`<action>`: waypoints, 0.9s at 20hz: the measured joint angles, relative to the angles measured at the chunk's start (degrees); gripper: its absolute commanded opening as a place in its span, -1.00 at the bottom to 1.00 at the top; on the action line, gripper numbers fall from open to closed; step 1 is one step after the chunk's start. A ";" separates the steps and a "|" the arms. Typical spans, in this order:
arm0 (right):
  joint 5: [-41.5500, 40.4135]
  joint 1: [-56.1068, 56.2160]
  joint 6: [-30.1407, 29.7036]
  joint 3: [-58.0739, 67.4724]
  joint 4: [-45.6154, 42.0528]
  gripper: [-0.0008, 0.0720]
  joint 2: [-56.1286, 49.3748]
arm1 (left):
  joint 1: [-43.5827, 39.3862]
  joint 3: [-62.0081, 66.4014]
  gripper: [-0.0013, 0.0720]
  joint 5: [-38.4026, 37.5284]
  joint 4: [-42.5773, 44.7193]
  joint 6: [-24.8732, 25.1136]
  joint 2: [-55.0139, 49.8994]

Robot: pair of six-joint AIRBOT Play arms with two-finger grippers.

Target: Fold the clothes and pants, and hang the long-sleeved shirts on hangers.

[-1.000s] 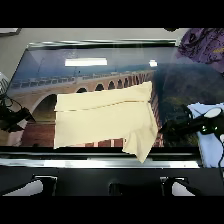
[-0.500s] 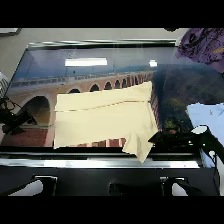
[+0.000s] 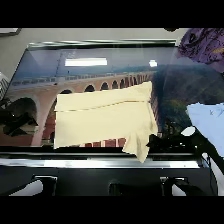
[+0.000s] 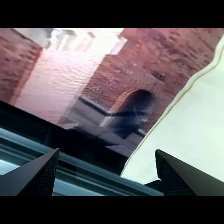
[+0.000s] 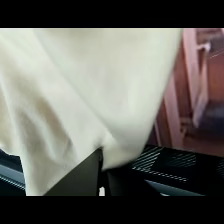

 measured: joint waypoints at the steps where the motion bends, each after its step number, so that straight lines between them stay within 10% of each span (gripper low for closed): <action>1: -0.33 0.11 0.17 -0.07 0.00 -0.87 0.07 | 0.94 -1.55 0.96 0.04 -0.37 0.59 0.33; 9: -1.40 0.33 0.57 -0.20 0.04 -0.87 0.55 | 11.72 -20.68 0.96 3.69 -23.89 16.33 2.08; 18: -1.20 0.33 0.83 -0.20 0.70 -0.87 0.55 | 12.98 -27.02 0.90 7.54 -28.70 19.98 2.14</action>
